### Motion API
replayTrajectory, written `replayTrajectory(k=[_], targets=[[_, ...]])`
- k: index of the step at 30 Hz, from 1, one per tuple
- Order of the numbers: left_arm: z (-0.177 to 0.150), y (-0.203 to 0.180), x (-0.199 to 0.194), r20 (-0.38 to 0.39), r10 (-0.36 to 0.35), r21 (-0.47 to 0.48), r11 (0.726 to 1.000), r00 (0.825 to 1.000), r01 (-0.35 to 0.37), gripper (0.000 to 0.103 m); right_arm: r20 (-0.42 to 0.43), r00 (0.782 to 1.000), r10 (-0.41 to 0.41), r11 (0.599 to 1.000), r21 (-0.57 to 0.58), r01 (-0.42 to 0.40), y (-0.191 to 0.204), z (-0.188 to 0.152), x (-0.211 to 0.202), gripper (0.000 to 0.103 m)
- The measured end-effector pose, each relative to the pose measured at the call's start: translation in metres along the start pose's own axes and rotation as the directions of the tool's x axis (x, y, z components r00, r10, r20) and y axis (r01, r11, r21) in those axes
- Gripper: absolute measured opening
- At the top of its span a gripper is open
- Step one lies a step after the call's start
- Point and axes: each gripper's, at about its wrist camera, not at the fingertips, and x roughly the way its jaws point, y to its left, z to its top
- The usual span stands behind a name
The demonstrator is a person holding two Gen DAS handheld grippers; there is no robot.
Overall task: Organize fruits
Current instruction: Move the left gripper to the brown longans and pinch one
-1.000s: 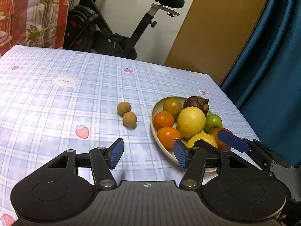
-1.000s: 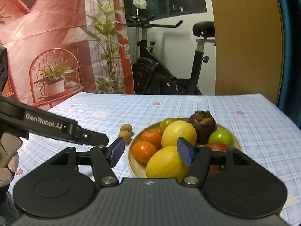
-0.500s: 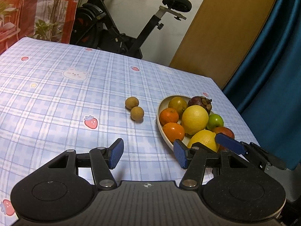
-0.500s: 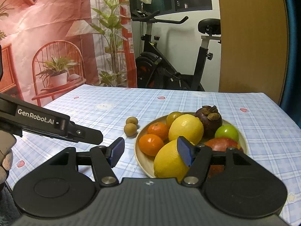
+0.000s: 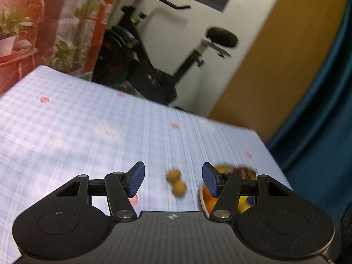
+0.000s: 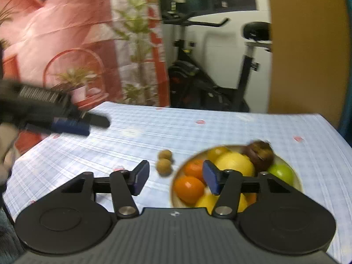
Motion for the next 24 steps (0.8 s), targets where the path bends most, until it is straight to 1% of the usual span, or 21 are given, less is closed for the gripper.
replayTrajectory(k=[1, 2, 4, 5, 6, 7, 9, 12, 16, 19, 24], targets=[[0.006, 0.002, 0.002, 0.011, -0.002, -0.009, 1.0, 1.0, 0.002, 0.059, -0.006, 1.0, 0.015, 0.999, -0.029, -0.016, 0.004, 0.003, 0.006, 0.046], [0.012, 0.004, 0.003, 0.024, -0.002, -0.014, 1.0, 1.0, 0.002, 0.059, -0.016, 1.0, 0.022, 0.998, -0.059, -0.023, 0.008, 0.006, 0.014, 0.044], [0.021, 0.006, 0.007, 0.041, 0.01, -0.012, 1.0, 0.999, -0.01, 0.059, -0.037, 0.998, 0.04, 0.995, -0.094, -0.043, 0.015, 0.009, 0.028, 0.035], [0.024, 0.008, 0.01, 0.047, 0.014, -0.012, 1.0, 0.999, -0.013, 0.059, -0.054, 0.998, 0.044, 0.994, -0.1, -0.049, 0.018, 0.012, 0.036, 0.034], [0.026, 0.01, 0.014, 0.048, 0.012, -0.013, 1.0, 0.999, -0.012, 0.057, -0.07, 0.996, 0.049, 0.994, -0.099, -0.056, 0.02, 0.014, 0.044, 0.034], [0.028, 0.013, 0.018, 0.046, 0.011, -0.013, 1.0, 0.999, -0.011, 0.053, -0.088, 0.995, 0.053, 0.993, -0.098, -0.061, 0.022, 0.017, 0.053, 0.034], [0.03, 0.019, 0.025, 0.043, 0.017, -0.011, 1.0, 0.999, -0.016, 0.051, -0.121, 0.992, 0.047, 0.992, -0.111, -0.06, 0.024, 0.02, 0.069, 0.034], [0.033, 0.032, 0.032, 0.038, 0.028, -0.018, 0.999, 0.999, -0.028, 0.051, -0.169, 0.986, 0.014, 0.989, -0.143, -0.039, 0.024, 0.022, 0.093, 0.034], [0.03, 0.045, 0.038, 0.021, 0.033, -0.021, 0.999, 0.999, -0.033, 0.051, -0.216, 0.976, -0.021, 0.986, -0.165, -0.015, 0.022, 0.019, 0.114, 0.034], [0.025, 0.051, 0.044, -0.004, 0.027, -0.034, 0.999, 1.0, -0.027, 0.051, -0.24, 0.97, -0.035, 0.98, -0.199, -0.014, 0.022, 0.015, 0.123, 0.034], [0.021, 0.053, 0.048, -0.021, 0.014, -0.037, 0.999, 1.0, -0.015, 0.051, -0.276, 0.96, -0.039, 0.978, -0.208, -0.02, 0.021, 0.01, 0.133, 0.034]])
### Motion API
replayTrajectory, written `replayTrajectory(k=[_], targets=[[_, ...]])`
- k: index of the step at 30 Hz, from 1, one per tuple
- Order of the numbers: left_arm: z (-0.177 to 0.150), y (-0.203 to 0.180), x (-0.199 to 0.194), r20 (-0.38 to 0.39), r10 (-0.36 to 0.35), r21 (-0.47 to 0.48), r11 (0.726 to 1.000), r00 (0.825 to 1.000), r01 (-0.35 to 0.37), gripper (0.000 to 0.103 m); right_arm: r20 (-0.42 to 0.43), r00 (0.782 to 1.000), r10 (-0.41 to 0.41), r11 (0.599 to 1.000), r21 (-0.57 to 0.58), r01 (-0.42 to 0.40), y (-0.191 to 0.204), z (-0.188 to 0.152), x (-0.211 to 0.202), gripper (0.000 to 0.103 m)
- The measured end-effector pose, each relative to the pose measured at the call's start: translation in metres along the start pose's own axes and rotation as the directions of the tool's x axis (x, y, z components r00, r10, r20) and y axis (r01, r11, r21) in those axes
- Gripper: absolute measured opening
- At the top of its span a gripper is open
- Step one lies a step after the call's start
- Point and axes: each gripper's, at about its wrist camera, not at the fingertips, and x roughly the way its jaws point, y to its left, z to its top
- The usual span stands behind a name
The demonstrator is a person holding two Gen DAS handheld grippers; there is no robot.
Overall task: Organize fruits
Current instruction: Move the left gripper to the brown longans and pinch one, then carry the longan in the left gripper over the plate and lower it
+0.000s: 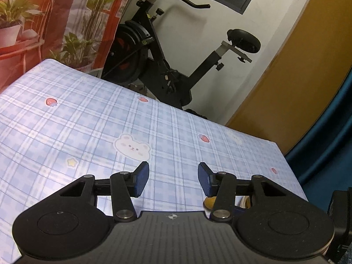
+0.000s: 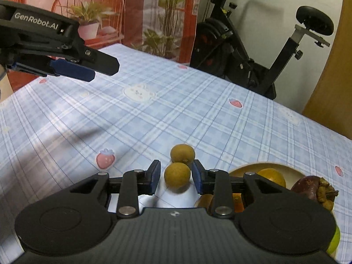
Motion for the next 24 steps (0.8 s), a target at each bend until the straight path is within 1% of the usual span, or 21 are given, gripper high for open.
replayTrajectory(k=[3, 4, 5, 8, 12, 17, 19, 21, 24], targets=[[-0.003, 0.0, 0.0, -0.007, -0.011, 0.008, 1.0, 1.0, 0.011, 0.051, -0.013, 1.0, -0.004, 1.0, 0.003, 0.004, 0.001, -0.003, 0.003, 0.033], [-0.005, -0.001, 0.0, -0.01, -0.012, 0.012, 1.0, 1.0, 0.012, 0.051, -0.011, 1.0, -0.004, 1.0, 0.008, 0.004, 0.001, -0.004, 0.003, 0.03], [-0.006, -0.002, 0.0, -0.014, -0.014, 0.016, 1.0, 1.0, 0.014, 0.051, -0.008, 1.0, -0.002, 1.0, 0.012, 0.002, 0.001, -0.005, 0.002, 0.03], [-0.008, -0.002, 0.003, -0.023, -0.026, 0.016, 1.0, 0.999, 0.026, 0.051, 0.013, 1.0, 0.008, 1.0, 0.029, -0.009, 0.002, -0.007, -0.005, 0.03], [-0.013, -0.001, 0.005, -0.043, -0.071, -0.023, 0.997, 0.997, 0.07, 0.051, 0.06, 0.998, 0.017, 0.998, 0.061, -0.021, 0.002, -0.012, -0.022, 0.03], [-0.02, -0.012, 0.016, -0.072, -0.076, 0.028, 0.997, 0.995, 0.078, 0.051, 0.128, 0.992, -0.023, 0.992, 0.127, 0.006, -0.003, -0.025, -0.054, 0.03], [-0.023, -0.017, 0.022, -0.076, -0.09, 0.041, 0.995, 0.993, 0.093, 0.051, 0.139, 0.99, -0.03, 0.985, 0.171, 0.005, -0.011, -0.029, -0.065, 0.03], [-0.026, -0.022, 0.027, -0.07, -0.113, 0.056, 0.992, 0.991, 0.117, 0.051, 0.151, 0.988, -0.015, 0.972, 0.233, -0.021, -0.021, -0.034, -0.076, 0.03], [-0.034, -0.033, 0.037, -0.081, -0.1, 0.114, 0.987, 0.992, 0.109, 0.051, 0.16, 0.986, -0.037, 0.963, 0.27, -0.007, -0.03, -0.038, -0.09, 0.03]])
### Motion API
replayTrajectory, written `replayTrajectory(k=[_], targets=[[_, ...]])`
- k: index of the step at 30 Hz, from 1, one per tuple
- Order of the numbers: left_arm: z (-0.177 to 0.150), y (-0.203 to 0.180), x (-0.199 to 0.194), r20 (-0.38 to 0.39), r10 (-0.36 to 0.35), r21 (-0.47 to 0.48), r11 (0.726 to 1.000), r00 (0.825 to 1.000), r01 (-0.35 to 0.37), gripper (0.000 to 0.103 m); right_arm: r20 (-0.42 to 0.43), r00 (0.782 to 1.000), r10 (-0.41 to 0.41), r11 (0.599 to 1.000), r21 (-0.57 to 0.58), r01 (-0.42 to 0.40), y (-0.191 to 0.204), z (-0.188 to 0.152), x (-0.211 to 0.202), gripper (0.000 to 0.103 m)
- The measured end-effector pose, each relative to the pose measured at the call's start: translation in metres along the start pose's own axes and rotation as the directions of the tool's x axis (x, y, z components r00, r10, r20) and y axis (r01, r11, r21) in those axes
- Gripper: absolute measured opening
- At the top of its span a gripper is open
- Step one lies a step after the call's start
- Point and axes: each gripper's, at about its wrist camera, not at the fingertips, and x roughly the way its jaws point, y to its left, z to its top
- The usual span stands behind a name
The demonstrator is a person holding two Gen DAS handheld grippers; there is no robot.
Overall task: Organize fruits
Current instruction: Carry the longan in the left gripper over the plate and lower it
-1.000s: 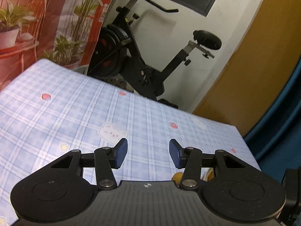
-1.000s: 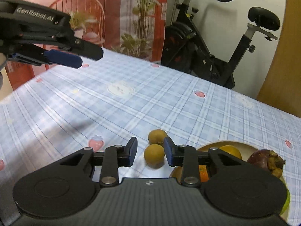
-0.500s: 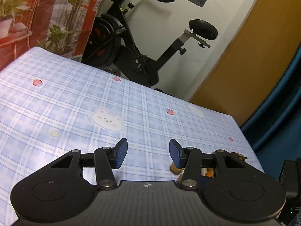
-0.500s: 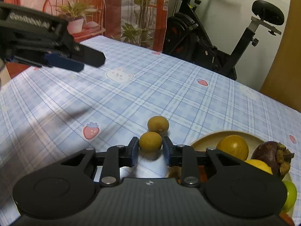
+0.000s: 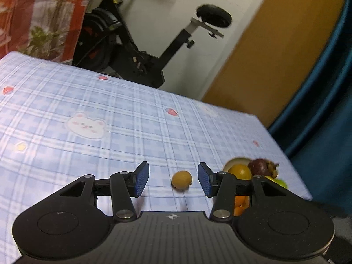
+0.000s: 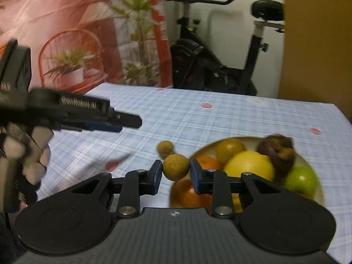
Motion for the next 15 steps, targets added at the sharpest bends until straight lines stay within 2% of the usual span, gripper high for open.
replayTrajectory(k=[5, 15], targets=[[-0.007, -0.011, 0.018, -0.026, 0.037, 0.054, 0.998, 0.999, -0.035, 0.051, 0.021, 1.0, -0.006, 1.0, 0.012, 0.006, -0.007, 0.004, -0.014, 0.03], [-0.009, -0.013, 0.042, -0.04, 0.061, 0.056, 0.997, 0.997, -0.058, 0.051, 0.033, 0.999, -0.027, 0.999, 0.035, 0.026, -0.014, 0.001, -0.021, 0.03]])
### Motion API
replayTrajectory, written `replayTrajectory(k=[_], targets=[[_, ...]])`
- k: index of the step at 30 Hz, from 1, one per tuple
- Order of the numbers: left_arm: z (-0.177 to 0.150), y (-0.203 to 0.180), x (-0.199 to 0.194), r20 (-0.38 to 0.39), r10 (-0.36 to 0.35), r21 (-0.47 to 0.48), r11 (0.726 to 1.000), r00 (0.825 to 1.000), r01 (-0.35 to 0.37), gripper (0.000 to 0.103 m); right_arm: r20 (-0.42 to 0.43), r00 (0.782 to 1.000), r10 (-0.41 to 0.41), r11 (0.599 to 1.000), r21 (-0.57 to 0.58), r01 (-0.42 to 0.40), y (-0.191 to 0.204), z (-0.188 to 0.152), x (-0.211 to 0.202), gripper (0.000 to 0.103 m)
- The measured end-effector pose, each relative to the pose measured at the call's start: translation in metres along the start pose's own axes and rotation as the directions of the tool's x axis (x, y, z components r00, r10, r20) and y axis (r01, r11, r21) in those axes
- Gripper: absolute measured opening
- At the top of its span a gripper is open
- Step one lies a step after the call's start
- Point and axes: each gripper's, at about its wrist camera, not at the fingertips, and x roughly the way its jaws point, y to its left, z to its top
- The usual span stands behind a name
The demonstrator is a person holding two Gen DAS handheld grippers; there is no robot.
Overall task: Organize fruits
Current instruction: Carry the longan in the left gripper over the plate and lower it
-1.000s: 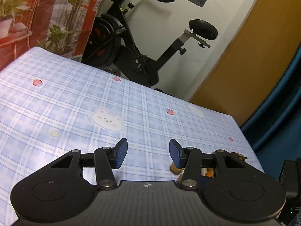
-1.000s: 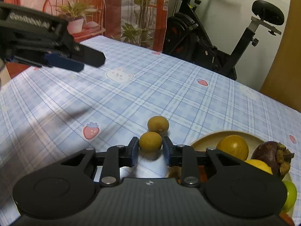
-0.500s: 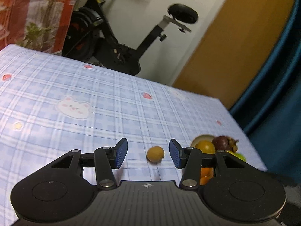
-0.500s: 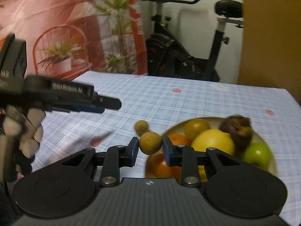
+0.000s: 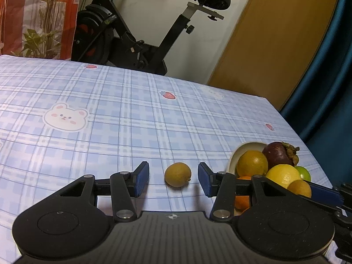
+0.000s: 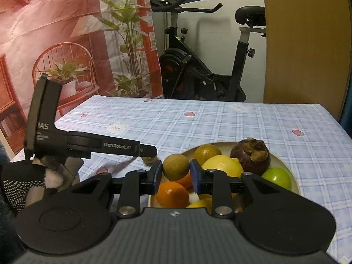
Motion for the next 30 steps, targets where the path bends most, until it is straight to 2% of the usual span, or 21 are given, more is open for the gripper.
replayTrajectory(k=[2, 4, 8, 20, 26, 30], targets=[[-0.001, -0.001, 0.003, -0.003, 0.005, 0.007, 1.0, 1.0, -0.005, 0.05, -0.004, 1.0, -0.002, 1.0, 0.003, 0.002, -0.001, -0.001, 0.0, 0.03], [0.0, -0.001, 0.003, 0.0, 0.013, 0.013, 1.0, 1.0, -0.013, 0.04, -0.006, 1.0, -0.004, 1.0, 0.005, 0.004, -0.002, -0.002, 0.0, 0.03], [0.0, 0.001, 0.001, -0.008, 0.005, 0.013, 1.0, 1.0, -0.005, 0.029, -0.011, 1.0, -0.002, 1.0, 0.003, 0.002, -0.001, -0.003, 0.001, 0.03], [0.0, -0.007, -0.022, 0.007, -0.014, 0.053, 0.999, 1.0, 0.014, 0.029, 0.009, 1.0, -0.014, 1.0, 0.007, 0.014, -0.001, 0.0, -0.004, 0.03], [-0.005, -0.021, -0.051, 0.017, -0.082, 0.081, 0.993, 0.996, 0.081, 0.029, 0.04, 0.999, -0.013, 1.0, -0.009, 0.013, -0.002, -0.002, -0.023, 0.03], [-0.015, -0.038, -0.065, -0.005, -0.148, 0.113, 0.983, 0.989, 0.147, 0.029, 0.042, 0.999, -0.012, 1.0, -0.016, 0.013, -0.004, -0.008, -0.04, 0.03]])
